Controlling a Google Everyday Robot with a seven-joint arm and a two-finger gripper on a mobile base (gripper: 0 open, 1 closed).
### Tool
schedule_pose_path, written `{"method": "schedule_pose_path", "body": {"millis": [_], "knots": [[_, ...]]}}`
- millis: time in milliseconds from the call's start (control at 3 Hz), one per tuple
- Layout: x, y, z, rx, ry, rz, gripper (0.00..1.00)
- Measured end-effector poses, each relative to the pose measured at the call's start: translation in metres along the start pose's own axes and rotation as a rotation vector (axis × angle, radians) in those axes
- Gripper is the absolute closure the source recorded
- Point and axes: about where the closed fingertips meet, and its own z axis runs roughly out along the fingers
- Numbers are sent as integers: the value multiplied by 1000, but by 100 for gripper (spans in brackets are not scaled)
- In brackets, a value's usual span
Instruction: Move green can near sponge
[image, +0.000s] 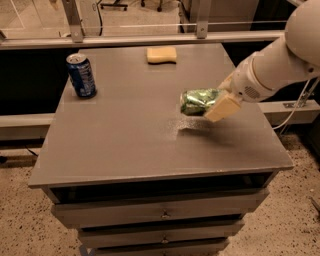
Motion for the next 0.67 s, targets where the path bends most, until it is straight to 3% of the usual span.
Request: {"method": "schedule_pose_path", "body": {"millis": [667], "knots": [[-24, -121, 47, 106, -100, -9, 100]]}}
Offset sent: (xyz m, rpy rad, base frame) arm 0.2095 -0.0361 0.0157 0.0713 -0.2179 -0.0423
